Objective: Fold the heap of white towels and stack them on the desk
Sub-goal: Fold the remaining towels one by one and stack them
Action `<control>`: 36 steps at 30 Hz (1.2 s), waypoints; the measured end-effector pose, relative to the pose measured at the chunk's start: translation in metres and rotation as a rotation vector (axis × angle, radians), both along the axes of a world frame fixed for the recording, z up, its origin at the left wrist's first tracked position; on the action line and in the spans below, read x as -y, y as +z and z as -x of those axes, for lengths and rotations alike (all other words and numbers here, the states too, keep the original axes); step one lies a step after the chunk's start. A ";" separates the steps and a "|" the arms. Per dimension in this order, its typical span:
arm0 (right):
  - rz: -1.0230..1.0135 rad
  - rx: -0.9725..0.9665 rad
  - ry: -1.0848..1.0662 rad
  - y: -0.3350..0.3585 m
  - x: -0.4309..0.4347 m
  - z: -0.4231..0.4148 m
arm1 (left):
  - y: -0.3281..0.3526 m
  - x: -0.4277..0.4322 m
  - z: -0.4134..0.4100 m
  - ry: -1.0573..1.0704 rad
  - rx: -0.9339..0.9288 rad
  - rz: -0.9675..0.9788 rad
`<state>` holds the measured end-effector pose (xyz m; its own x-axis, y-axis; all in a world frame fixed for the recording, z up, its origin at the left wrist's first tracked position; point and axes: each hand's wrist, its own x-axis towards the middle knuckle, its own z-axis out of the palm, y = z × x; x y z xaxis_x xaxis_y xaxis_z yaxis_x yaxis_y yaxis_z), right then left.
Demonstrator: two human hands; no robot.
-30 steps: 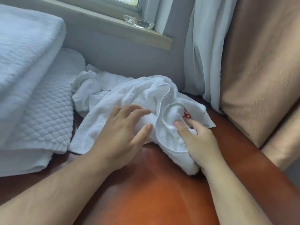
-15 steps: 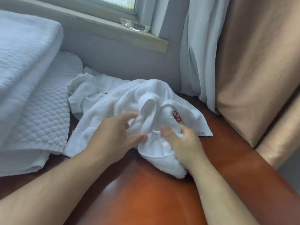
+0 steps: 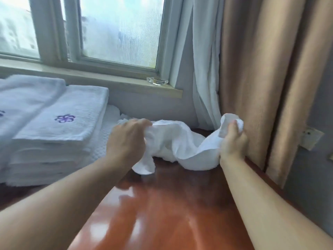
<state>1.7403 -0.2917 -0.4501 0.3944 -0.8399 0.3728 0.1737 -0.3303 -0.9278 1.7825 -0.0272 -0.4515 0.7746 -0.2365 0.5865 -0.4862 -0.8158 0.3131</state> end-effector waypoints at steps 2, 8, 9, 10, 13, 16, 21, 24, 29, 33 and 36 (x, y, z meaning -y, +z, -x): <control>-0.087 -0.068 -0.037 -0.001 0.008 0.012 | 0.011 -0.023 0.020 -0.079 0.183 -0.028; 0.338 -0.890 -0.174 -0.056 0.003 0.060 | -0.044 -0.088 0.084 -0.483 -0.057 -0.442; 0.561 -0.880 -0.180 -0.066 -0.008 0.066 | -0.056 -0.092 0.092 -0.463 -0.128 -0.453; 0.743 -0.807 -0.102 -0.074 -0.022 0.072 | -0.065 -0.095 0.099 -0.411 -0.205 -0.398; 0.863 -0.672 0.505 -0.092 -0.065 0.078 | -0.077 -0.100 0.104 -0.329 -0.379 -0.265; 0.855 -0.779 0.758 -0.095 -0.091 0.085 | -0.071 -0.106 0.113 -0.434 -0.668 -0.459; 0.854 -0.960 0.451 -0.068 -0.093 0.085 | -0.062 -0.110 0.109 -0.486 -0.793 -0.049; 1.054 -0.890 0.419 -0.068 -0.097 0.087 | -0.084 -0.099 0.094 -0.188 -0.496 -0.040; 0.892 -0.796 0.588 -0.093 -0.091 0.098 | -0.098 -0.072 0.078 -0.010 -0.603 0.465; 0.866 -0.928 0.417 -0.085 -0.075 0.096 | -0.099 -0.067 0.062 0.275 -0.664 0.755; 1.022 -1.041 0.391 -0.081 -0.075 0.097 | -0.098 -0.068 0.057 0.264 -0.652 0.437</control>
<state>1.6435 -0.2162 -0.5313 0.9739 -0.1819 0.1361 -0.1700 -0.9809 -0.0946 1.7254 0.0406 -0.5496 0.9893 0.1459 -0.0025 0.0930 -0.6173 0.7812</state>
